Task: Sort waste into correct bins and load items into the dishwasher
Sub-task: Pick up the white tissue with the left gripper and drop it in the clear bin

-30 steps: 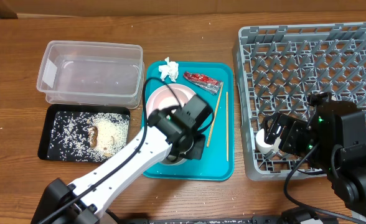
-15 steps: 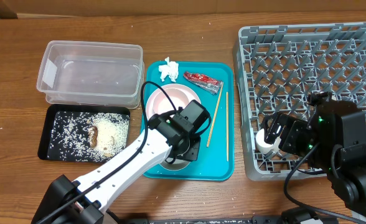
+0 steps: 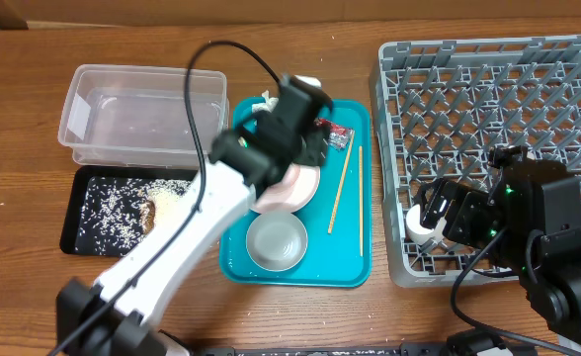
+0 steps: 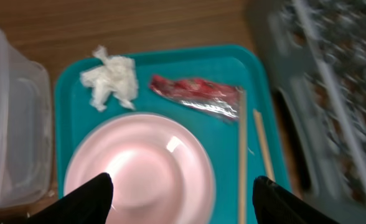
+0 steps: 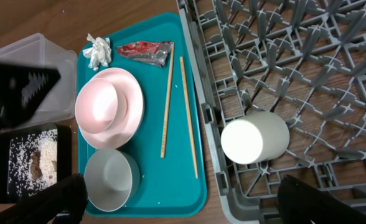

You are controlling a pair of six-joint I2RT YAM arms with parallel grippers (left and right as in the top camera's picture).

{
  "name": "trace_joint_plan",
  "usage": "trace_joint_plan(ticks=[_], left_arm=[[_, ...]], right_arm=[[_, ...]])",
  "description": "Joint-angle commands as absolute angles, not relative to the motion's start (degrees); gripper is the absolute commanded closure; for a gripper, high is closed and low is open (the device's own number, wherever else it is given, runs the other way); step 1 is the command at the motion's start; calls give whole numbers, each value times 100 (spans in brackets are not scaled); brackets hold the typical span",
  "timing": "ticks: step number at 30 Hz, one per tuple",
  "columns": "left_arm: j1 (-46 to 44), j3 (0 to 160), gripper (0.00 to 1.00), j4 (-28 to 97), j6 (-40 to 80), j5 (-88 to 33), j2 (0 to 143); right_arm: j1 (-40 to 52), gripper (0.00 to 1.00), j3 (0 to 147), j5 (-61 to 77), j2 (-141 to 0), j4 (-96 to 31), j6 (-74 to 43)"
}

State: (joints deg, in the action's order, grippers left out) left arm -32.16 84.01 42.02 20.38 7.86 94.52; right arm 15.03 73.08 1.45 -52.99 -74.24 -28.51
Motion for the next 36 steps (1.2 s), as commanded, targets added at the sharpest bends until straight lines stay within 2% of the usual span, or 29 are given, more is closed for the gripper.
trace_joint_plan(ticks=[1, 6, 13, 21, 24, 31, 36], left_arm=[[-2346, 8521, 27, 3785, 1815, -270, 10256], [-1903, 8705, 22, 3251, 1708, -410, 11050], [-1981, 8729, 17, 2429, 1166, -255, 11804], [-1977, 8729, 19, 1911, 1179, 360, 12479], [-1977, 8729, 32, 1835, 1203, 357, 12613], [-1977, 9085, 94, 2060, 1441, 301, 12543], [-1979, 9944, 96, 3081, 1466, 150, 12309]], right_arm=[[1483, 0, 7426, 115, -5312, -7408, -2853], [1483, 0, 7422, 115, -5411, -7430, -2853], [1483, 0, 7422, 117, -5708, -7557, -2853], [1483, 0, 7422, 117, -6010, -7642, -2851], [1483, 0, 7424, 113, -6001, -7609, -2808], [1483, 0, 7432, -106, -5262, -7046, -2655], [1483, 0, 7432, -445, -4646, -6766, -2657]])
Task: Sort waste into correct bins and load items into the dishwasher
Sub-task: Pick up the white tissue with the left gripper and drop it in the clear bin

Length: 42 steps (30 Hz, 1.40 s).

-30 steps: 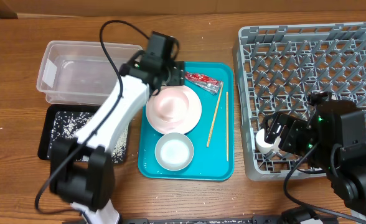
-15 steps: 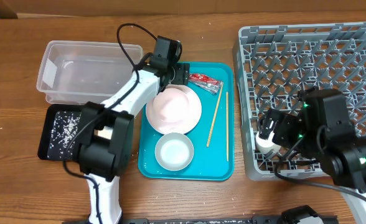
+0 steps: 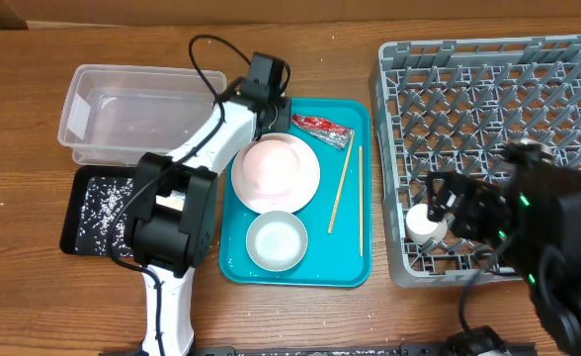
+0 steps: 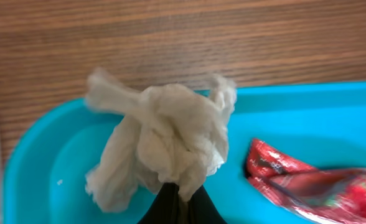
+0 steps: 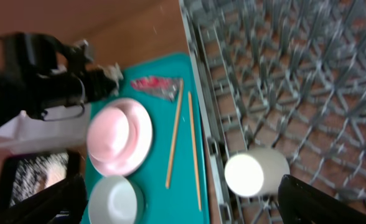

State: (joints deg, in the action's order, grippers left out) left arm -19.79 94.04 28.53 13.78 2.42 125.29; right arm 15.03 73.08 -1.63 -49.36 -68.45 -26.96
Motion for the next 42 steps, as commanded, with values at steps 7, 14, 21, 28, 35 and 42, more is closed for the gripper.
trace_joint_plan(ticks=[7, 14, 21, 28, 35, 42], left_arm=[[-1896, 10785, 96, 5262, 2318, 998, 11679], [-1256, 10785, 96, 6381, 3203, 1750, 11367], [-1035, 10785, 54, 6036, 2591, 145, 11386], [-2045, 10783, 11, 4685, 434, -683, 11537], [-2980, 10783, 10, 3931, 134, 489, 12368], [-3144, 10783, 23, 3723, 2945, -80, 12914]], right_arm=[[1483, 0, 7428, -445, -4578, -6912, -2657], [1483, 0, 7428, -440, -4576, -7067, -2659], [1483, 0, 7428, -443, -4576, -7181, -2657], [1483, 0, 7426, -445, -4576, -7332, -2657], [1483, 0, 7422, -443, -4576, -7371, -2659], [1483, 0, 7422, -443, -4576, -7395, -2659]])
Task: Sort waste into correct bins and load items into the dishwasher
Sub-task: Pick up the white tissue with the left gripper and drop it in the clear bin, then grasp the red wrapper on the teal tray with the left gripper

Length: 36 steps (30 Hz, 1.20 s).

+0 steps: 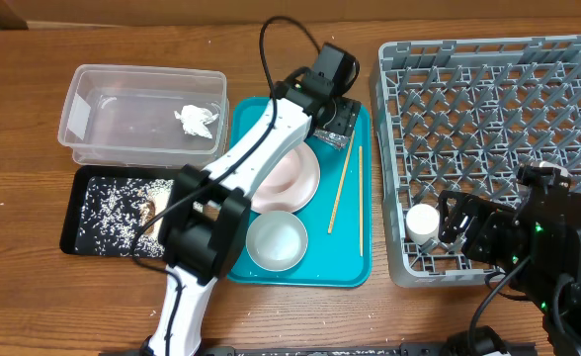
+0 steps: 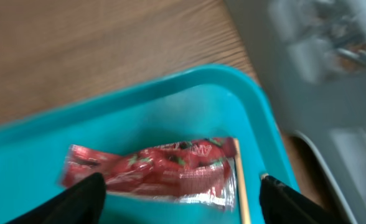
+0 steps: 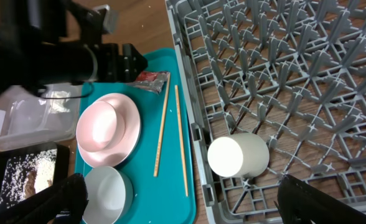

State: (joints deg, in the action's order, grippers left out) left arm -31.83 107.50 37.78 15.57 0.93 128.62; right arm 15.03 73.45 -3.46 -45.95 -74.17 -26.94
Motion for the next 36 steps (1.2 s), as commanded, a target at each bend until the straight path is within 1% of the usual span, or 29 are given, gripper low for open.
trace_joint_plan(ticks=[1, 2, 3, 6, 8, 11, 14, 16, 18, 19, 21, 25, 29, 30, 31, 32, 35, 36], left_arm=[[-3144, 10783, 25, 3756, 3306, -102, 12958], [-3144, 10783, 27, 3798, 3656, -137, 12980], [-3144, 10783, 26, 3800, 4060, -154, 13032], [-3144, 10783, 26, 3693, 4449, -154, 13185], [-3144, 10783, 30, 3728, 4668, -174, 13286], [-3144, 10781, 39, 3861, 5037, -458, 13450], [-3142, 10781, 45, 3852, 5282, -543, 13539], [-3133, 10781, 63, 3787, 5273, -534, 13555], [-3103, 10785, 86, 3706, 5275, -578, 13552], [-3081, 10798, 96, 3691, 5273, -642, 13548], [-3022, 10849, 96, 3708, 5201, -851, 13520], [-2877, 11187, 96, 4121, 4665, -1037, 13415], [-2829, 11684, 96, 4866, 4543, -921, 13323], [-2829, 11754, 90, 4950, 4554, -862, 13323], [-2829, 11762, 63, 4943, 4609, -819, 13323], [-2829, 11758, 51, 4936, 4766, -718, 13323], [-2829, 11692, 31, 4827, 5374, -355, 13343], [-2829, 11655, 27, 4740, 5513, -272, 13356]], right_arm=[[1483, 0, 7422, -443, -4576, -7395, -2659], [1483, 0, 7422, -443, -4576, -7397, -2657], [1483, 0, 7422, -443, -4576, -7411, -2657], [1483, 0, 7422, -443, -4576, -7448, -2659], [1483, 0, 7422, -443, -4576, -7472, -2659], [1483, 0, 7422, -443, -4576, -7500, -2659], [1483, 0, 7422, -443, -4576, -7537, -2659], [1483, 0, 7422, -443, -4576, -7557, -2659], [1483, 0, 7422, -443, -4576, -7577, -2659], [1483, 0, 7422, -443, -4576, -7583, -2659], [1483, 0, 7422, -445, -4576, -7594, -2659], [1483, 0, 7422, -445, -4576, -7599, -2659], [1483, 0, 7422, -443, -4576, -7607, -2659], [1483, 0, 7422, -443, -4576, -7616, -2659], [1483, 0, 7422, -443, -4576, -7623, -2659], [1483, 0, 7422, -443, -4576, -7629, -2659], [1483, 0, 7422, -443, -4576, -7671, -2659], [1483, 0, 7422, -443, -4576, -7686, -2659]])
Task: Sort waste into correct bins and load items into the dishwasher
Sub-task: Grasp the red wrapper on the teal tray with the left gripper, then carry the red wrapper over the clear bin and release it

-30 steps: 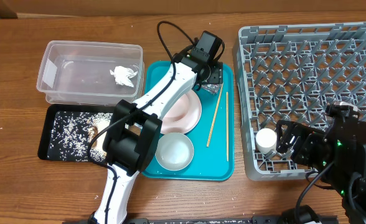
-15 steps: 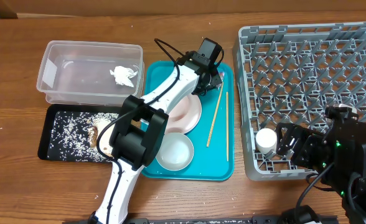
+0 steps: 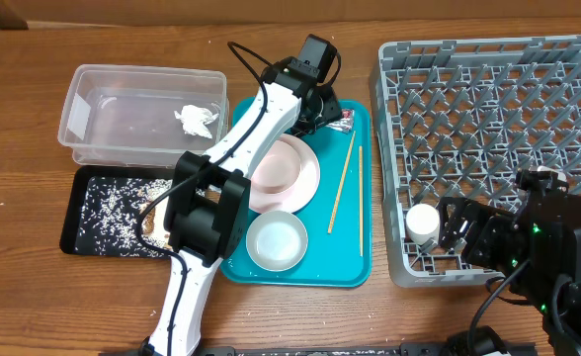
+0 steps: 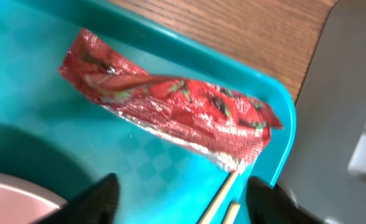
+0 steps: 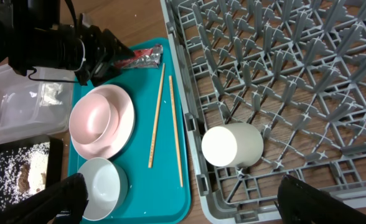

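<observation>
A red foil wrapper (image 4: 170, 109) lies in the far right corner of the teal tray (image 3: 360, 259). My left gripper (image 4: 183, 200) hangs open just above the wrapper, one finger on each side of it, touching nothing. Two chopsticks (image 3: 345, 183) lie along the tray's right side. A pink bowl sits on a pink plate (image 3: 289, 170), with a pale bowl (image 3: 276, 240) in front. A white cup (image 5: 233, 145) lies in the grey rack (image 3: 488, 99). My right gripper (image 5: 183, 205) is open above the rack's near left corner.
A clear plastic bin (image 3: 103, 99) at the left holds a crumpled tissue (image 3: 199, 119). In front of the bin stands a black tray (image 3: 78, 213) with rice and food scraps. The rack fills the right side of the wooden table.
My left gripper, still open, has turned and come closer over the red wrapper. The wrapper lies where it was. The right arm has barely shifted.
First my left gripper was open above the tray, the tissue lying in its far left corner. Then it was shut on the tissue. Later the tissue lay in the clear bin and the gripper was open over the red wrapper, where it stays.
</observation>
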You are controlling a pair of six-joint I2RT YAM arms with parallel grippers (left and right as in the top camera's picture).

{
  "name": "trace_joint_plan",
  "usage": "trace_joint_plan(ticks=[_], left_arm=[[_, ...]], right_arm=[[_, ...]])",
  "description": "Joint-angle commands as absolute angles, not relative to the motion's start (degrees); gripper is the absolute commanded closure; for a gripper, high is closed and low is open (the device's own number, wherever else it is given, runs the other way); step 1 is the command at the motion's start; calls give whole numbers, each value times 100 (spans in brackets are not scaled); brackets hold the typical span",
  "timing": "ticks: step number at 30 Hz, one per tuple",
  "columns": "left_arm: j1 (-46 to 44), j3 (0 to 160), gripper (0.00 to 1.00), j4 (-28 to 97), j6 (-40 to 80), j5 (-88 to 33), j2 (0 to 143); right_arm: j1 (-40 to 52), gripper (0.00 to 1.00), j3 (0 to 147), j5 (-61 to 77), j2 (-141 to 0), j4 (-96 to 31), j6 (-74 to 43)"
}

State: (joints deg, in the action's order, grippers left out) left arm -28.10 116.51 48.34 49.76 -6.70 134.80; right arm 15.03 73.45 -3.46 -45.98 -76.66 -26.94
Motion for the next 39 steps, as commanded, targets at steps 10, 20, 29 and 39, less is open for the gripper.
trace_joint_plan(ticks=[10, 20, 29, 39], left_arm=[[-2816, 11625, 29, 3948, 6169, -620, 13893], [-2801, 11627, 78, 3844, 6259, -1017, 14276], [-2620, 11878, 96, 4268, 5253, -1765, 14164], [-1949, 12479, 96, 6195, 3500, -257, 12525]], right_arm=[[1483, 0, 7422, -443, -4576, -7730, -2661], [1483, 0, 7422, -443, -4576, -7732, -2661], [1483, 0, 7422, -443, -4576, -7738, -2659], [1483, 0, 7422, -445, -4576, -7741, -2659]])
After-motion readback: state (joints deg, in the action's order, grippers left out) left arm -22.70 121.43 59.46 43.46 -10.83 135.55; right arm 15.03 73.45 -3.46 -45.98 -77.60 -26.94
